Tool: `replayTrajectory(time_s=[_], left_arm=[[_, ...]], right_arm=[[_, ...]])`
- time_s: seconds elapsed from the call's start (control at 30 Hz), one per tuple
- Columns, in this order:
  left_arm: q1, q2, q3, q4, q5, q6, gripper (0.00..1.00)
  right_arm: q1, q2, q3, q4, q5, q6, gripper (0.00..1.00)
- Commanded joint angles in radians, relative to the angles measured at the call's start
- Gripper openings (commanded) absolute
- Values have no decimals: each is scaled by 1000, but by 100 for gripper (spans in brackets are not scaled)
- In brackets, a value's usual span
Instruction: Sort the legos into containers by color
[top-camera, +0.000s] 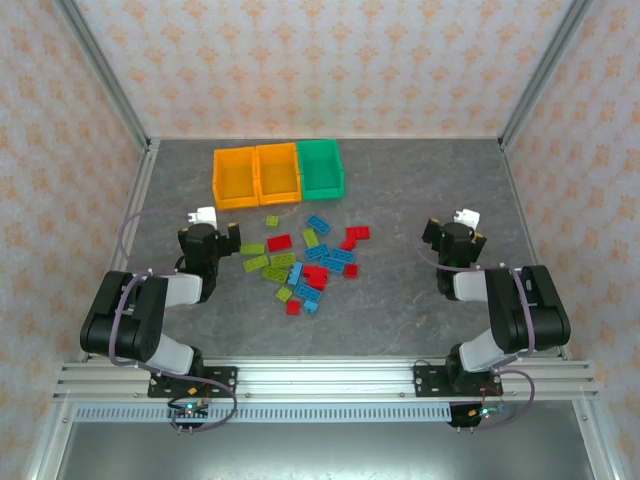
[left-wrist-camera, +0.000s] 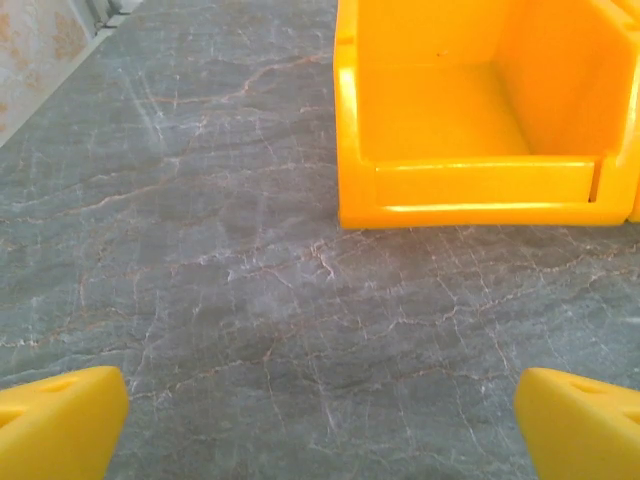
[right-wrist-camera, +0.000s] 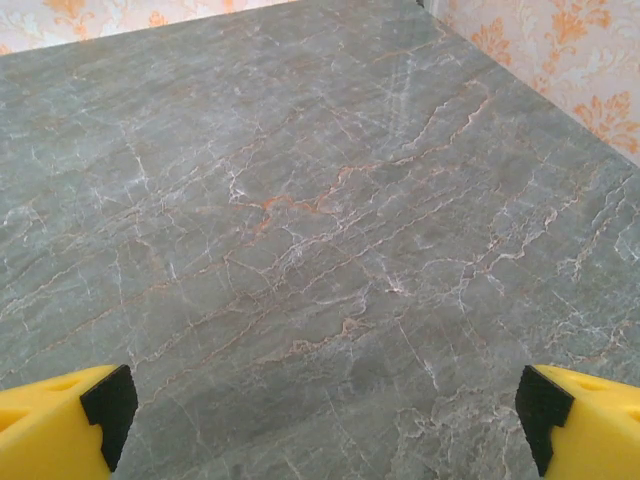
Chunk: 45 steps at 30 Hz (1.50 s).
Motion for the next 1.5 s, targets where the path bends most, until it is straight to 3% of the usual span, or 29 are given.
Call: replayTrajectory(time_s=[0.0,0.67,0.8,0.87,0.97,1.03,1.1,1.2,1.3,1.47], left_arm=[[11,14,26,54,-38,23,100],[11,13,26,55,-37,23,100],[11,13,25,58,-36,23,100],[9,9,32,43,-7,39,100],[-27,-54,55,-46,-40,65,100],[-56,-154,78,-183,-84,65,100],[-82,-267,112,-323,-57,49,100],[-170,-421,177,-509,40,40,100],[-324,-503,200,-548,102,41,100],[-584,-550,215,-603,122,83,100]], right_arm=[[-9,4,20,51,-1,-17,99],[-9,-2,14,55,-5,-18,99],[-9,-64,27,-16,5,-14,99],[-9,-150,64,-171,28,14,99],[-9,-320,202,-616,2,169,99],[-7,-412,303,-901,-78,307,99],[1,-451,365,-1073,-191,363,99],[52,-476,430,-1229,-330,390,99],[140,-445,484,-1316,-405,393,99],[311,-285,592,-1398,-381,372,99]])
